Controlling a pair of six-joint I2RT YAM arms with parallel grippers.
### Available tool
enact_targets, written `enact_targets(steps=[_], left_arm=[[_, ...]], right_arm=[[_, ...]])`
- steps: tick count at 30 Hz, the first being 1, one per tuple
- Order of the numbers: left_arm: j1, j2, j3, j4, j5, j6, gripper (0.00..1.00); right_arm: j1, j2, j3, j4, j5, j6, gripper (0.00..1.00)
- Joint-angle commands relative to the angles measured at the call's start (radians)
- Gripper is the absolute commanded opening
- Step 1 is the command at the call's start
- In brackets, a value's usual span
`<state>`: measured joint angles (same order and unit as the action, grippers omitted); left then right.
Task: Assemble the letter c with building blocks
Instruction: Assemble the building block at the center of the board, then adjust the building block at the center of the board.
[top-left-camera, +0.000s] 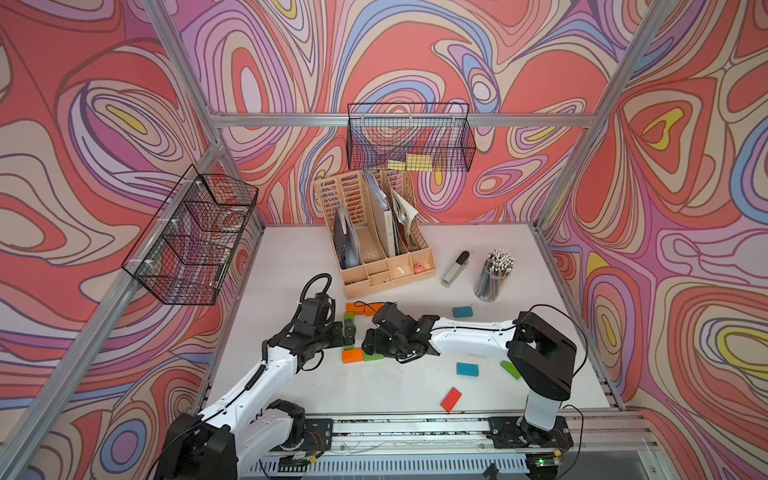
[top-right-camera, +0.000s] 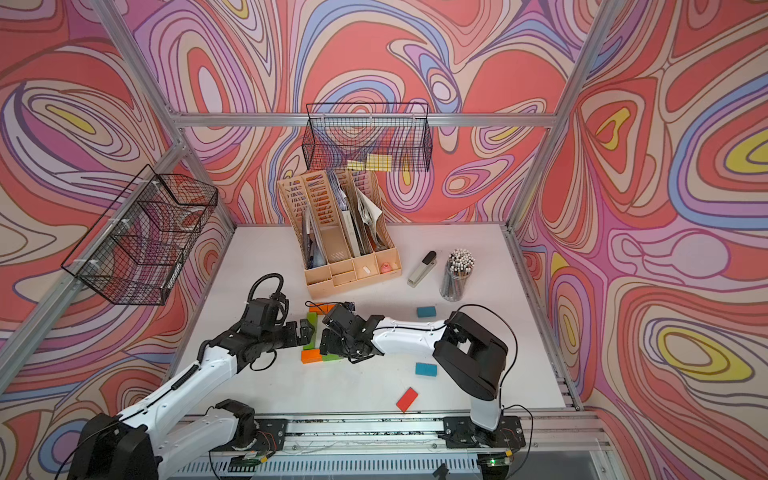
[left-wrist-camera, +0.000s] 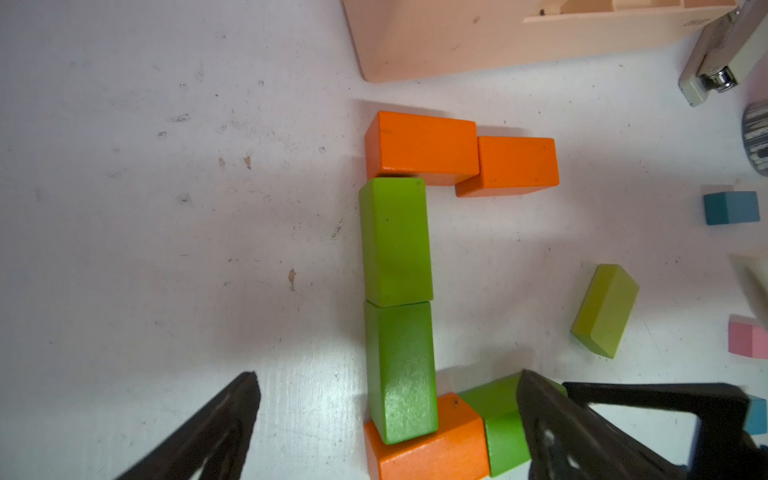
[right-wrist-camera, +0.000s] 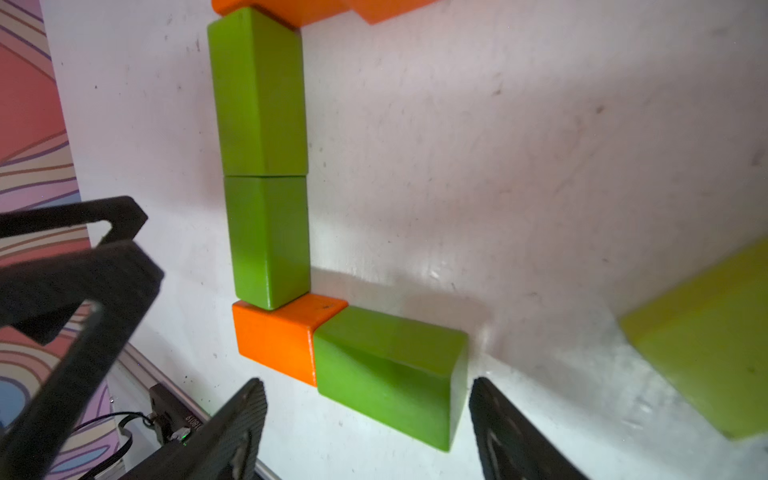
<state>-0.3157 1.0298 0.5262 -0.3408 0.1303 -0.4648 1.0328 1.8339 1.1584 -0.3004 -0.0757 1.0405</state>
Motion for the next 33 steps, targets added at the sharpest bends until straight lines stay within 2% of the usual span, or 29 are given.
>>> enact_targets(steps=[1,11,20,33], left_arm=[[-0.004,-0.009,0.013,-0.017,-0.006,-0.004,1.0],[-0.003,-0.008,0.011,-0.013,-0.002,-0.005,0.99],[-0.004,-0.013,0.008,-0.012,-0.003,-0.004,1.0],[-0.004,-0.012,0.005,-0.004,0.0,-0.005,1.0]], right_arm=[[-0.019,-0.055,-0.015,-0.051,0.073,-0.008,0.81],[-0.106,-0.088,0.023,-0.083,0.112,-0.165,0.77],[-0.195,-0.002,0.084,-0.018,0.025,-0.269,0.75],[-0.273,0.11,0.146,0.086,-0.117,-0.313,0.69]])
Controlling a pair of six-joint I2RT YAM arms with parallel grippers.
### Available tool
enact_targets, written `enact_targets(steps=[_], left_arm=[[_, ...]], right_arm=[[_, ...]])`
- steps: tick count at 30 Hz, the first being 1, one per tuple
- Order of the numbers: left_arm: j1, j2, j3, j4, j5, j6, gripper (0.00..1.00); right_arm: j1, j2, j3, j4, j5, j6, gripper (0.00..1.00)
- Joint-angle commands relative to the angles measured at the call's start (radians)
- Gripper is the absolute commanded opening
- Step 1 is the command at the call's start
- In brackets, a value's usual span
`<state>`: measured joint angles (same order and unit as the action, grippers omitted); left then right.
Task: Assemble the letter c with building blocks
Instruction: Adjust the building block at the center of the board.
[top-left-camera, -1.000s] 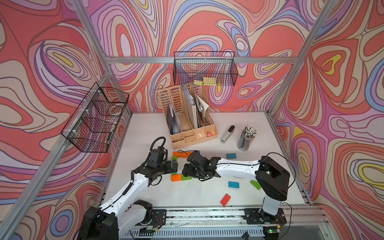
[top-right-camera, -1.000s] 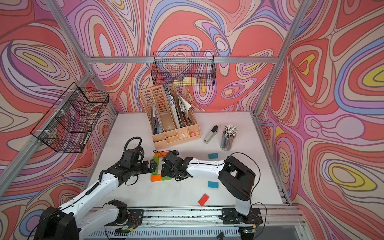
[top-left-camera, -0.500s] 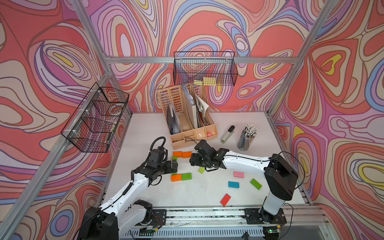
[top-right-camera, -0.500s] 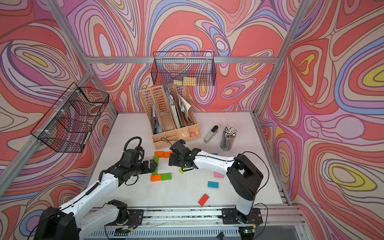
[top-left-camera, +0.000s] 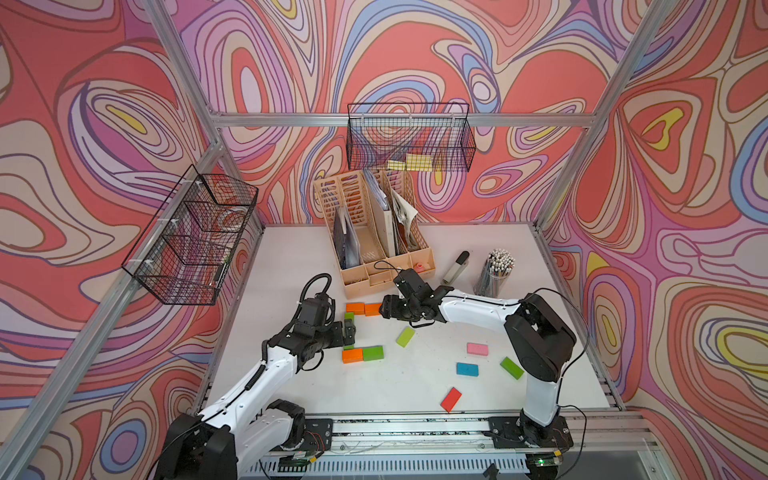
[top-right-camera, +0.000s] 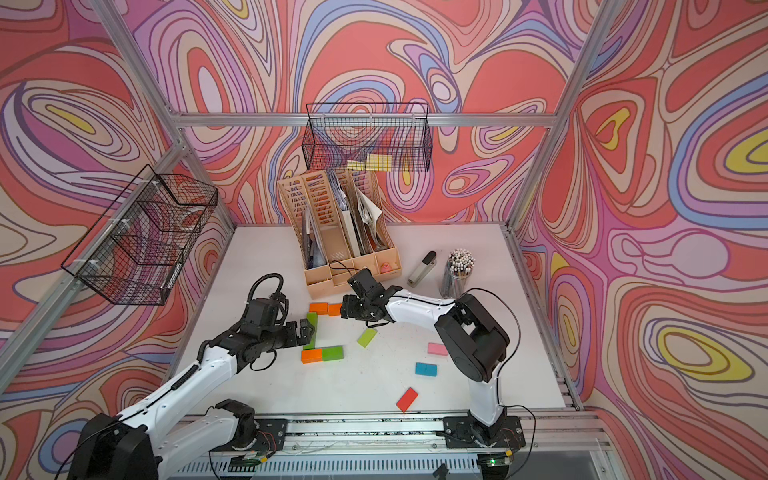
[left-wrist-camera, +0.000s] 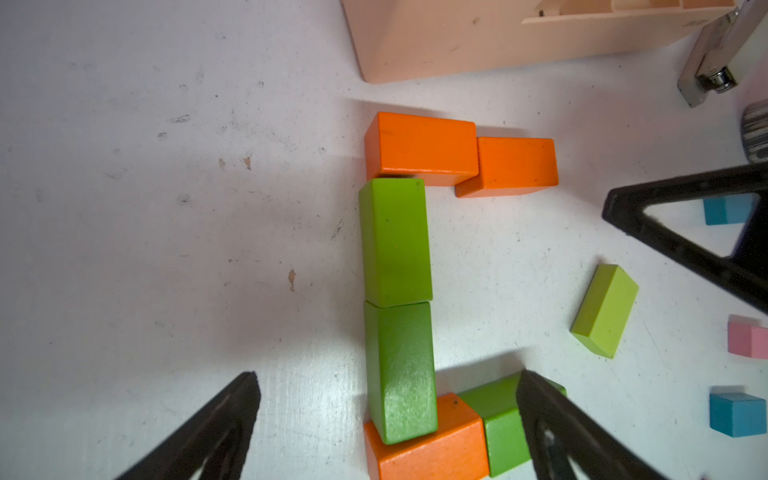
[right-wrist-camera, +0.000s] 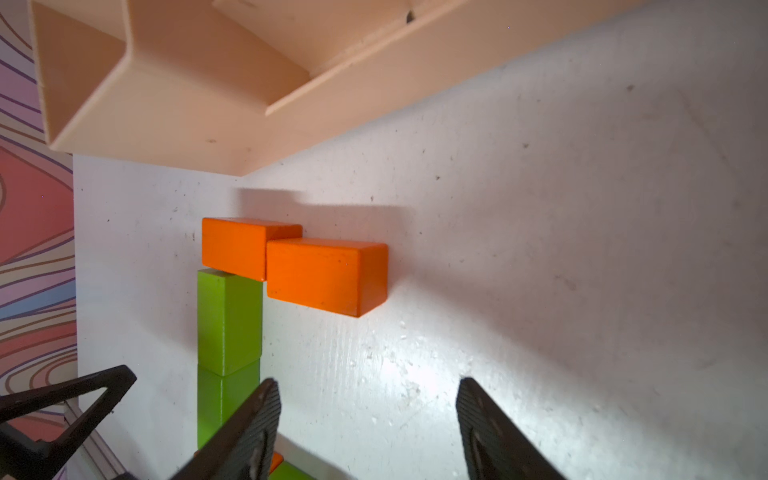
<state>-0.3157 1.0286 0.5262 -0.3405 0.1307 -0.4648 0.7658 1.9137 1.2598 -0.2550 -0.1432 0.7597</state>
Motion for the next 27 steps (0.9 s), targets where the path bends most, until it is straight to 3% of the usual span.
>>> enact_targets(steps=[1,27], left_arm=[[-0.004,-0.01,0.005,-0.005,-0.001,-0.005,0.99],[-0.004,-0.013,0.005,-0.007,0.0,-0.005,0.99]], right_arm=[[-0.006,0.04,0.054,0.04,-0.057,-0.036,0.69],[-0.013,0.123,0.101,0.084,-0.127,-0.025,0.66]])
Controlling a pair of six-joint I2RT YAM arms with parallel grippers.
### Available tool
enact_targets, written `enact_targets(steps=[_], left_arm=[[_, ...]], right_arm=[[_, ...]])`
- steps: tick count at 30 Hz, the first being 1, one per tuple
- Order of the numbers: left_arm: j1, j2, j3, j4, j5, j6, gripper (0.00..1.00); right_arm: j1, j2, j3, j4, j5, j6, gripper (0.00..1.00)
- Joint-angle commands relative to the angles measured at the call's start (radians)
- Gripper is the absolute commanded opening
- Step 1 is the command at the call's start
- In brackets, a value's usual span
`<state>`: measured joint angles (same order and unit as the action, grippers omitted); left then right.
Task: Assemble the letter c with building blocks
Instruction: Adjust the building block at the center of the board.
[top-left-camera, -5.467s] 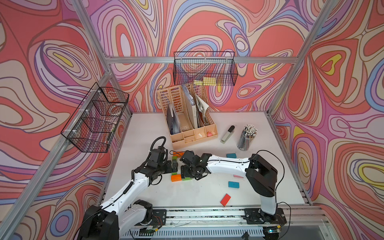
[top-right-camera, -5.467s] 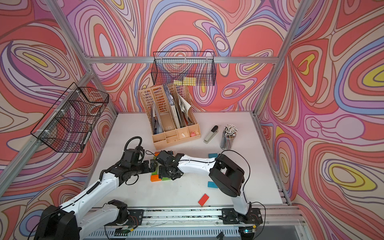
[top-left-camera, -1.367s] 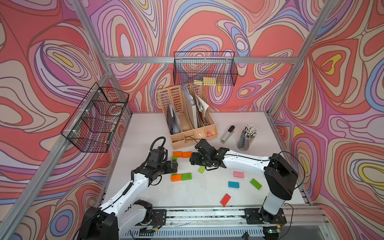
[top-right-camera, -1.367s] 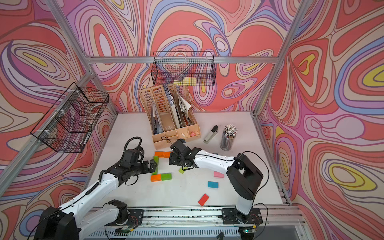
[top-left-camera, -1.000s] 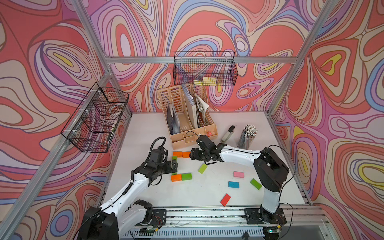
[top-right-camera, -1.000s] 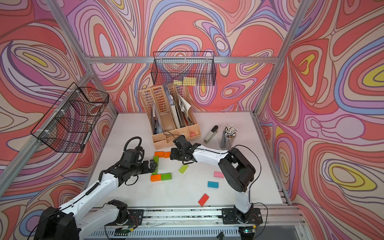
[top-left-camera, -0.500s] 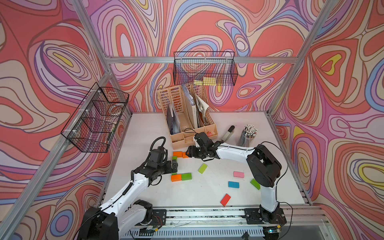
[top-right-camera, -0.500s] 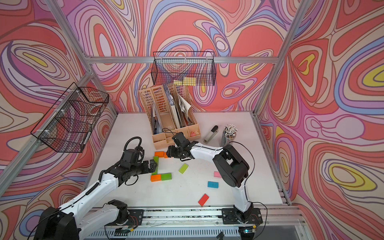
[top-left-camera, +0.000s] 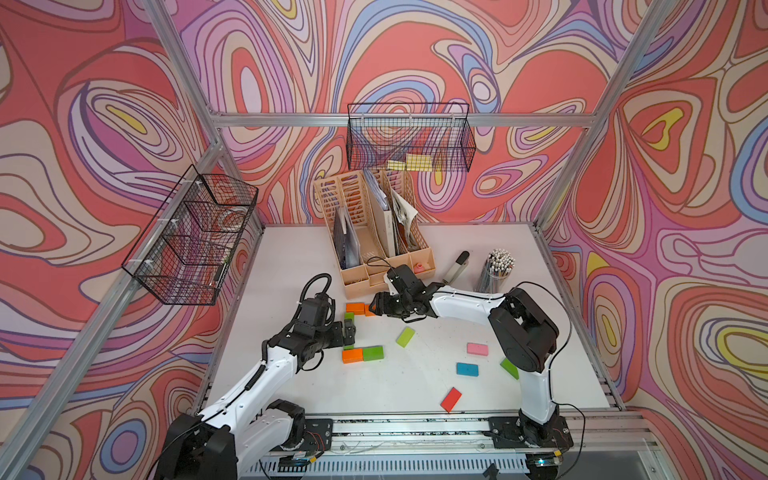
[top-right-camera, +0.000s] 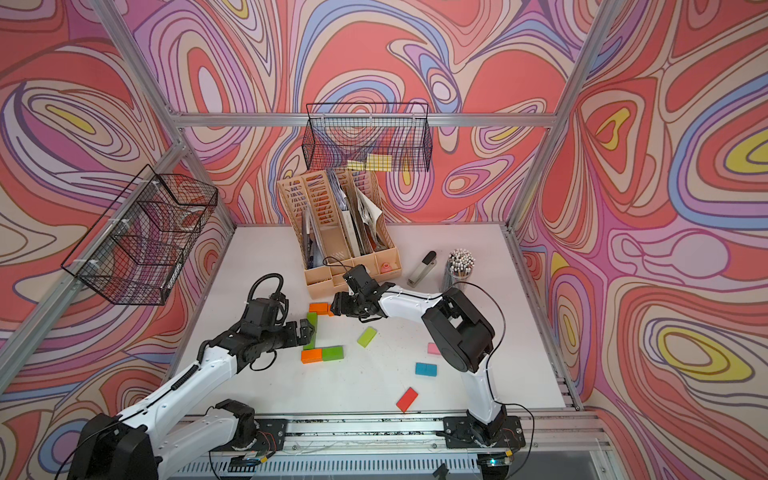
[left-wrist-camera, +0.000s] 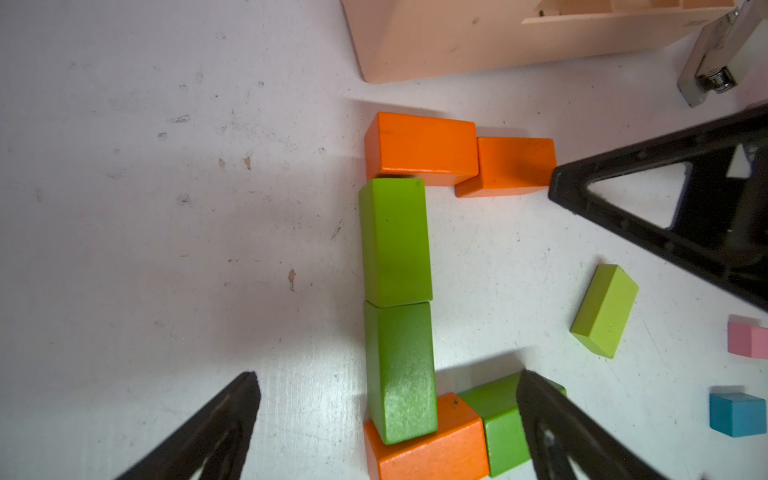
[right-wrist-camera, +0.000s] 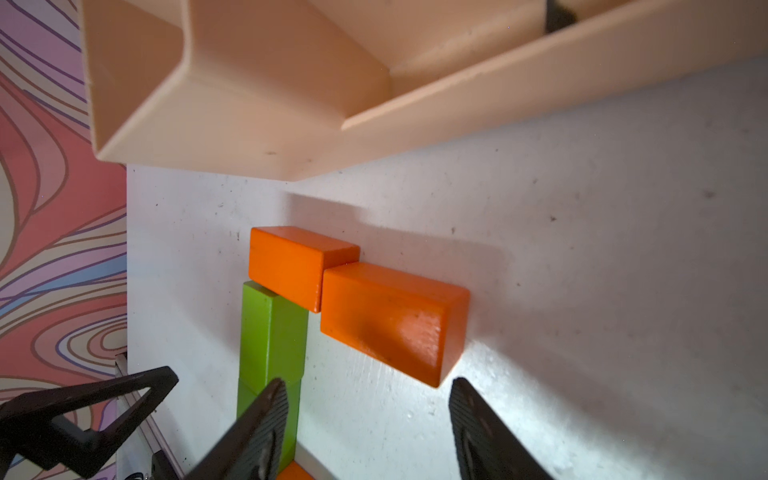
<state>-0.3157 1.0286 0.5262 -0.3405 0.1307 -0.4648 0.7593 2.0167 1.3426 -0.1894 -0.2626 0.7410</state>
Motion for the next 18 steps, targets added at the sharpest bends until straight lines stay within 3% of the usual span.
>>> enact_targets(steps=[1,18], left_arm=[[-0.004,-0.012,0.005,-0.007,-0.001,-0.003,0.99],[-0.005,-0.009,0.004,-0.008,-0.005,-0.003,0.99]], right_arm=[[-0.007,0.019,0.018,0.019,-0.008,-0.006,0.66],[-0.008,0.015,0.02,0.037,-0.032,0.007,0.67]])
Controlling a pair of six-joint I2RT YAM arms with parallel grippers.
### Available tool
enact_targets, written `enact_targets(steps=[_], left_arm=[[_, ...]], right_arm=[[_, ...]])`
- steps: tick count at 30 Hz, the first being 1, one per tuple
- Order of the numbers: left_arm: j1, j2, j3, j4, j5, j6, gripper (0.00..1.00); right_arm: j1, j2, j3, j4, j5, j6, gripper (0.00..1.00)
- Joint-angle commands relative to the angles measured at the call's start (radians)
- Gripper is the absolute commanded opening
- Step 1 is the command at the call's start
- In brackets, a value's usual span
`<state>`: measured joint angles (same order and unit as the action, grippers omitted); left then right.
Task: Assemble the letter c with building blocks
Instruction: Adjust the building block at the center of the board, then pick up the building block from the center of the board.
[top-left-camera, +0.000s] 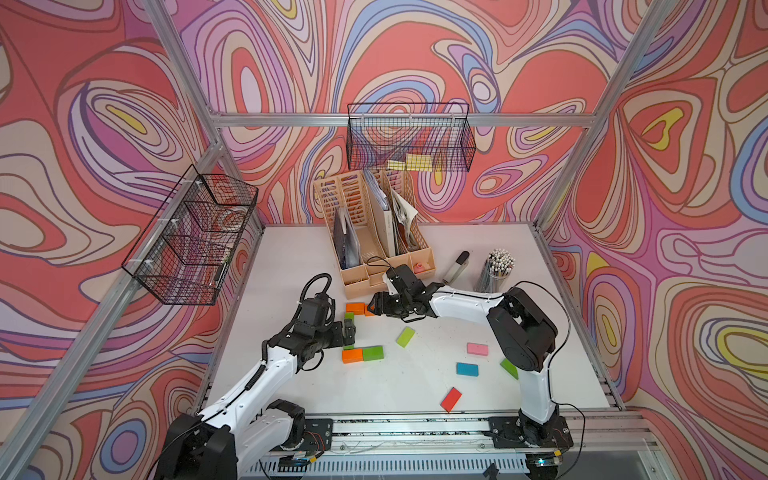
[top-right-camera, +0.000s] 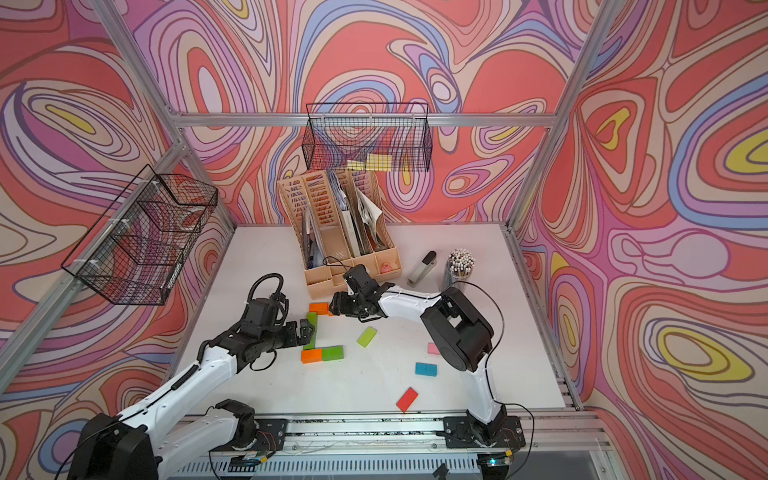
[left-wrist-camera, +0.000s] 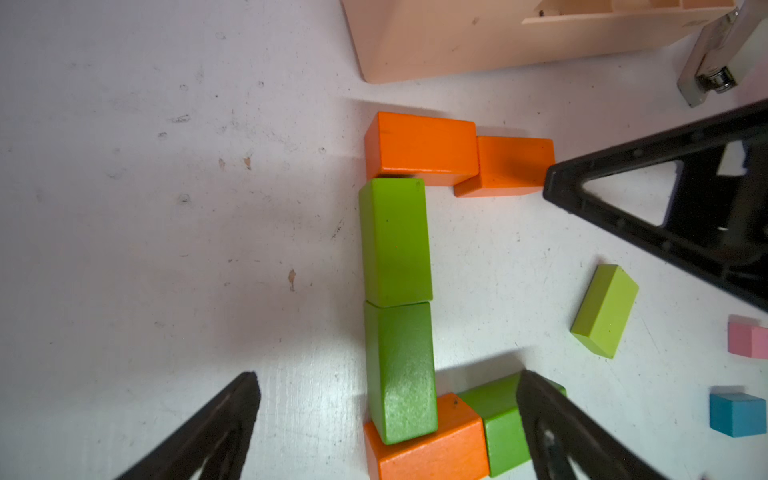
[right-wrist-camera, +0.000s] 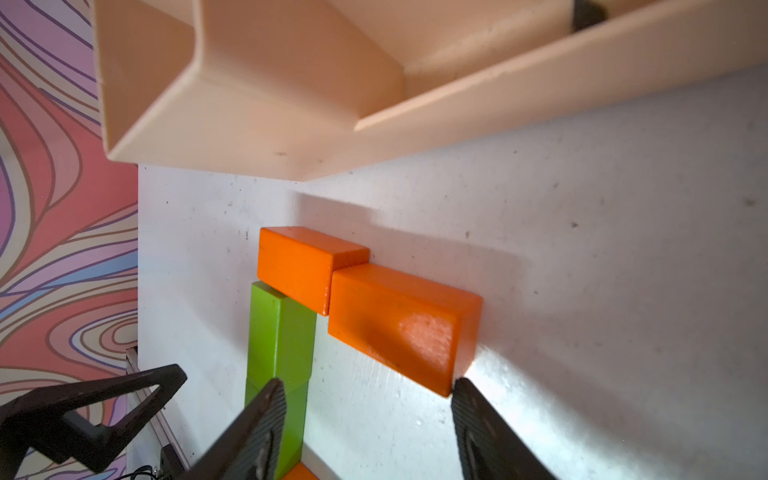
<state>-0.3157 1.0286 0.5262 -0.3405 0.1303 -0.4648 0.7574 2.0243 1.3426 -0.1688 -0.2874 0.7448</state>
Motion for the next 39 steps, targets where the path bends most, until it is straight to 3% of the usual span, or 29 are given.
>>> enact_targets(steps=[1,5,10,15,18,24,29,33,36,39], left_arm=[[-0.004,-0.01,0.004,-0.006,-0.006,-0.002,0.99],[-0.005,-0.01,0.005,-0.012,-0.013,-0.001,0.99],[-0.005,-0.016,0.014,-0.026,-0.044,0.015,0.99],[-0.008,-0.026,0.049,-0.024,-0.001,0.032,0.97],[-0.04,-0.036,0.08,-0.045,-0.015,0.038,0.92],[-0.111,-0.001,0.163,-0.131,-0.046,0.037,0.91],[-0.119,0.0,0.205,-0.176,-0.051,0.013,0.91],[-0.119,0.001,0.231,-0.197,-0.039,0.007,0.92],[-0.119,0.01,0.235,-0.202,-0.04,0.006,0.93],[-0.118,0.023,0.227,-0.195,-0.034,0.008,0.95]], right_arm=[[-0.006,0.005,0.02,0.014,-0.002,0.001,0.68],[-0.01,-0.026,0.009,-0.027,0.06,-0.012,0.68],[-0.013,-0.128,-0.013,-0.166,0.244,-0.071,0.68],[-0.022,-0.238,-0.052,-0.323,0.36,-0.136,0.66],[-0.032,-0.303,-0.07,-0.424,0.37,-0.199,0.66],[-0.04,-0.403,-0.107,-0.539,0.323,-0.391,0.67],[-0.039,-0.384,-0.105,-0.578,0.242,-0.487,0.86],[-0.036,-0.35,-0.113,-0.551,0.21,-0.535,0.9],[-0.02,-0.305,-0.096,-0.555,0.223,-0.561,0.9],[-0.006,-0.262,-0.078,-0.561,0.224,-0.589,0.8]])
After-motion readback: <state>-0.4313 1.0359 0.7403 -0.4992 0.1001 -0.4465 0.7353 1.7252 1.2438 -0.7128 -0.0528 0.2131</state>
